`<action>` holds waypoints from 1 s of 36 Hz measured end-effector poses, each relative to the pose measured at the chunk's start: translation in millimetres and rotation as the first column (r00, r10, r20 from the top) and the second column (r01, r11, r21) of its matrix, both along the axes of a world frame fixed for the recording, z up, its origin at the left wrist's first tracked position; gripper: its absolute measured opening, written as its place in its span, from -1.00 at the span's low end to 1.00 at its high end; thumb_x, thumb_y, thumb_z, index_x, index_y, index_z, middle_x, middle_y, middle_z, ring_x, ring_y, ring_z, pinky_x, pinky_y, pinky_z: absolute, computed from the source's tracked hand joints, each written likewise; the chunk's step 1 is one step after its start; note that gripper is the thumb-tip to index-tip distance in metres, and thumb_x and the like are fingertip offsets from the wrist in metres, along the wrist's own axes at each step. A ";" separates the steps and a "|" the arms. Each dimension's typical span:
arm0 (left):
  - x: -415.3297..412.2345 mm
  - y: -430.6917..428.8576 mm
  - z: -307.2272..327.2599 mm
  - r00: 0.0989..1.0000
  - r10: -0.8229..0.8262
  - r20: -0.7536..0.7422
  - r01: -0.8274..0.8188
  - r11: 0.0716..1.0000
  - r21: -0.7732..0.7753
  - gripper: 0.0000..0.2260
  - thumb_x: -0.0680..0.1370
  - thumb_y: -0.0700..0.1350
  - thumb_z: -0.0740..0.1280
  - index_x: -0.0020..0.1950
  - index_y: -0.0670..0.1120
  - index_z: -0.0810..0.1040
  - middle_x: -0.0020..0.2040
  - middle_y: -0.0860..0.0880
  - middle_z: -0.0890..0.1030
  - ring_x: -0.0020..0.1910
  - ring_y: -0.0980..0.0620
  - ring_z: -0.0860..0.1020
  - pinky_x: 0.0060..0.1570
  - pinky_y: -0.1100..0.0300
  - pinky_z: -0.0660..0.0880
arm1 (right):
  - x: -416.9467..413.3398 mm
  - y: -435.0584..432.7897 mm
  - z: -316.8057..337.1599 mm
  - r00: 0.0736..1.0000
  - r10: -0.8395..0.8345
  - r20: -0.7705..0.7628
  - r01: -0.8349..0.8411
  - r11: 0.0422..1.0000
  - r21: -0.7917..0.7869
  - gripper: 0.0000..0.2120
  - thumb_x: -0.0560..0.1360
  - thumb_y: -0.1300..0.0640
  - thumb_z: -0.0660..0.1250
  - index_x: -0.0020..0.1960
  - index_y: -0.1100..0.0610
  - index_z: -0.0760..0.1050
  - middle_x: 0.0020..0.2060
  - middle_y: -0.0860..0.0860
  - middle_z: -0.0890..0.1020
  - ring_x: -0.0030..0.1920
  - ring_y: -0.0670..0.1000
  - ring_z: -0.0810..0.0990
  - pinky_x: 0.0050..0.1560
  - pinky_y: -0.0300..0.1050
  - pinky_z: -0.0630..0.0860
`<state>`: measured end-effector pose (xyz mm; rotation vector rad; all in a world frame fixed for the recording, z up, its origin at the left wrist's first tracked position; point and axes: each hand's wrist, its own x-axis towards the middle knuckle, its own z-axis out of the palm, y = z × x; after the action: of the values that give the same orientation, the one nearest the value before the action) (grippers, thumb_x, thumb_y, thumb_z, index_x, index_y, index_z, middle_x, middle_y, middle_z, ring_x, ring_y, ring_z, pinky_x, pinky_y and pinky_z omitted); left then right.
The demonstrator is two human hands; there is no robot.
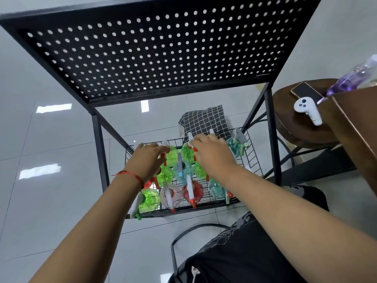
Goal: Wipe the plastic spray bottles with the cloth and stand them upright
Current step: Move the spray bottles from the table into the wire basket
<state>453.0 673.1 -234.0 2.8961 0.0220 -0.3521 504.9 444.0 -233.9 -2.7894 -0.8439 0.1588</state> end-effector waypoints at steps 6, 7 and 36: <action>2.7 -0.7 -4.6 0.999 -0.010 0.039 0.012 0.999 -0.046 -0.70 0.70 -0.03 0.39 0.43 0.02 0.64 0.24 -0.07 0.70 0.22 -0.18 0.61 0.36 -0.06 0.42 | -38.1 0.7 7.8 0.999 0.021 -0.043 -0.016 0.994 0.105 -0.62 0.69 0.14 0.24 0.49 -0.02 0.49 0.40 -0.08 0.54 0.38 0.01 0.46 0.45 0.07 0.36; 2.9 -1.5 -4.8 0.999 -0.007 0.041 0.009 0.999 -0.049 -0.70 0.70 -0.02 0.39 0.43 0.01 0.64 0.23 -0.07 0.70 0.22 -0.19 0.61 0.34 -0.04 0.42 | -46.5 1.4 10.1 0.998 0.032 -0.053 -0.025 0.993 0.118 -0.64 0.70 0.13 0.22 0.48 -0.02 0.50 0.36 -0.08 0.56 0.35 0.00 0.47 0.44 0.06 0.39; -69.4 23.3 5.6 0.996 0.027 -0.082 -0.030 0.999 -0.028 -0.53 0.68 0.08 0.40 0.58 0.03 0.45 0.52 0.02 0.53 0.43 -0.05 0.53 0.53 -0.11 0.35 | -111.8 34.8 -8.7 0.928 0.374 -0.010 -0.370 0.913 -0.171 -0.56 0.61 -0.18 0.30 0.42 -0.02 0.56 0.34 -0.10 0.64 0.36 0.06 0.53 0.54 0.32 0.27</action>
<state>383.6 696.3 -228.3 2.8480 0.0711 -0.4618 393.1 478.8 -242.6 -2.7536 -1.4266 0.2731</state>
